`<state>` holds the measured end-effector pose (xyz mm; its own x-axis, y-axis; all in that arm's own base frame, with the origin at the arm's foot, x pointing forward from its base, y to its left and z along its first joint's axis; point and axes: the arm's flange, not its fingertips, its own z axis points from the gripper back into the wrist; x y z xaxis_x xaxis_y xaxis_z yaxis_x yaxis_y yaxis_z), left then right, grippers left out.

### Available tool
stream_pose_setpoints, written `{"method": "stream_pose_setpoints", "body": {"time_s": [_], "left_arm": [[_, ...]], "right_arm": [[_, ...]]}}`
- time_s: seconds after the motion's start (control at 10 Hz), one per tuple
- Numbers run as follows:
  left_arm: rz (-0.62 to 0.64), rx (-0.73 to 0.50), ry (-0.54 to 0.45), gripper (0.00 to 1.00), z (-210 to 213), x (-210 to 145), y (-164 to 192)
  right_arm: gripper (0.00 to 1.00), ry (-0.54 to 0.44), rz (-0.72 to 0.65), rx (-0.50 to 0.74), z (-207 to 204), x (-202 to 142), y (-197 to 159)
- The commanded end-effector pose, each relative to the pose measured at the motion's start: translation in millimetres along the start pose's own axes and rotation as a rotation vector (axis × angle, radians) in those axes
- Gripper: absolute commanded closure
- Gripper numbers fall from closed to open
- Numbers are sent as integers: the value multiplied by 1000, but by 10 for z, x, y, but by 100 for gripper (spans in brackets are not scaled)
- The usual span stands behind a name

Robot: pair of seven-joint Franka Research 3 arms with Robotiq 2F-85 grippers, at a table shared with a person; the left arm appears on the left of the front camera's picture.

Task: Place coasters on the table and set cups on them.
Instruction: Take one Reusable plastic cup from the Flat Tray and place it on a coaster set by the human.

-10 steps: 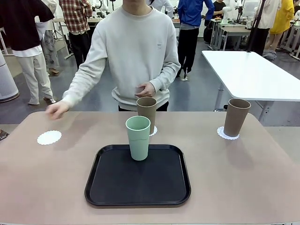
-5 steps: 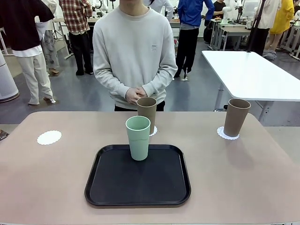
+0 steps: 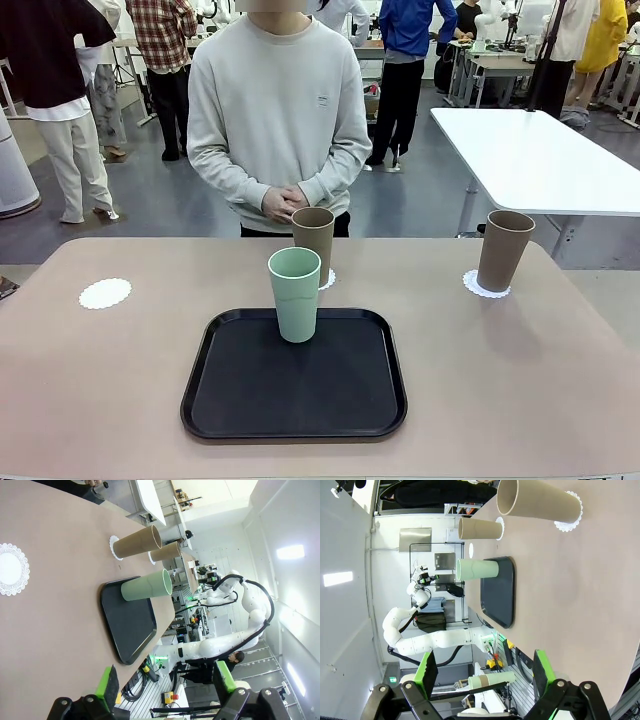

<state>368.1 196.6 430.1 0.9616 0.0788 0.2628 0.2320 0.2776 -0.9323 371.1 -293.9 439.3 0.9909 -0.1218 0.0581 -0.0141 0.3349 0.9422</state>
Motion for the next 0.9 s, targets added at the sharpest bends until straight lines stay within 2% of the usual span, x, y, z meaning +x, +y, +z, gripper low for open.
{"method": "stream_pose_setpoints", "body": {"time_s": [0.0, 0.1, 0.2, 0.4, 0.5, 0.8], "left_arm": [[0, 0, 0, 0, 0, 0, 0], [-119, 110, 37, 0, -19, 153, -195], [-223, 275, 110, 0, -136, 397, -417], [-330, 582, 188, 0, -372, 1069, -920], [-399, 705, 264, 0, -599, 1377, -1086], [-618, 804, 575, 0, -1492, 1516, -1272]], "right_arm": [[0, -3, -1, -1, 9, -6, 12], [0, -3, -1, -1, 9, -6, 12], [0, -3, -1, -1, 9, -6, 12], [0, -3, -1, -1, 9, -6, 12], [0, -3, -1, -1, 9, -6, 12], [0, -3, -1, -1, 9, -6, 12]]}}
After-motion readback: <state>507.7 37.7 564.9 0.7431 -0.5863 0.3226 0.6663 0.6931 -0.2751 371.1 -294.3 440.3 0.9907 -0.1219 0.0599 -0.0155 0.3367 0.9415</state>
